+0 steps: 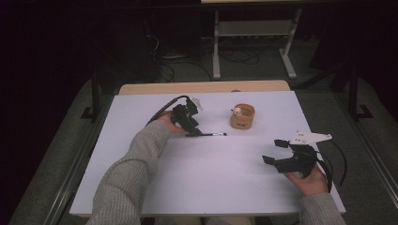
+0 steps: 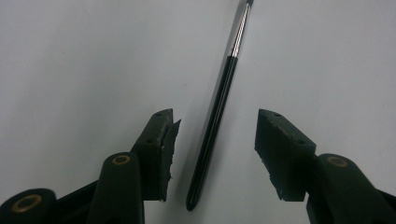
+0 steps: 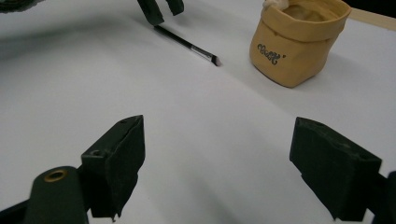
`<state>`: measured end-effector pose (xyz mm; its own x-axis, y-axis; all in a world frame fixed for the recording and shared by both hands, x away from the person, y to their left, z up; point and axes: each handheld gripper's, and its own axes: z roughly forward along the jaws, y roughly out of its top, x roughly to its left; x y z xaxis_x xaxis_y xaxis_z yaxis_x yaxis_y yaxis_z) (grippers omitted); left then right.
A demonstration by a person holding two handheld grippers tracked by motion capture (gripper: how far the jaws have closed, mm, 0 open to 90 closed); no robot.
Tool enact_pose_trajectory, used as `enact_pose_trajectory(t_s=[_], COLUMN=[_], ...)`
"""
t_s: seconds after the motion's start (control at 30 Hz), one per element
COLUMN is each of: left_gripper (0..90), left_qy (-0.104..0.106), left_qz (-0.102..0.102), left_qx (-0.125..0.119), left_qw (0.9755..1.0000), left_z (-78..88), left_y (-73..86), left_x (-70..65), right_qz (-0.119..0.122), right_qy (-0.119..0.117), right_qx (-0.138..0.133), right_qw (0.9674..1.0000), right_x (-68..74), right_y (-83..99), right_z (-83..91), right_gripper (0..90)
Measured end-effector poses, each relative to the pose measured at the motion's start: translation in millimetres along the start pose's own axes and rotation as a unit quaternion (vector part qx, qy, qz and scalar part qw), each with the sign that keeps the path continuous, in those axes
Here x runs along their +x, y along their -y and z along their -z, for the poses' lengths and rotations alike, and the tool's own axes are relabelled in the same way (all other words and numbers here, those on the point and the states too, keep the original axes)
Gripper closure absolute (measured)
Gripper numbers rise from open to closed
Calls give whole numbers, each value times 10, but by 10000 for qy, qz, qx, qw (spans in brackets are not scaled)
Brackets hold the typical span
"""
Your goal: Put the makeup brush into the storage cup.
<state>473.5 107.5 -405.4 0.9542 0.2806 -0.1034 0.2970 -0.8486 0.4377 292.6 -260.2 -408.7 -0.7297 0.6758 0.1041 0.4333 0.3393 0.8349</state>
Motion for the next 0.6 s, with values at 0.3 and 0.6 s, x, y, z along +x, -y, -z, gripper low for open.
enact_pose_trajectory(t_s=[0.3, 0.6], left_gripper=[589, 694], left_qy=[4, -102], left_qz=[-48, -99], left_qx=[131, 198], left_qw=[9999, 9997], left_z=[-134, -175], left_y=[-2, 13], left_x=[45, 62], right_qz=[34, 61], right_qy=[7, 0], right_qx=[74, 130], right_qw=[10000, 9999], right_x=[18, 22], right_y=[-2, -2], right_z=[-12, -28], right_gripper=[177, 179])
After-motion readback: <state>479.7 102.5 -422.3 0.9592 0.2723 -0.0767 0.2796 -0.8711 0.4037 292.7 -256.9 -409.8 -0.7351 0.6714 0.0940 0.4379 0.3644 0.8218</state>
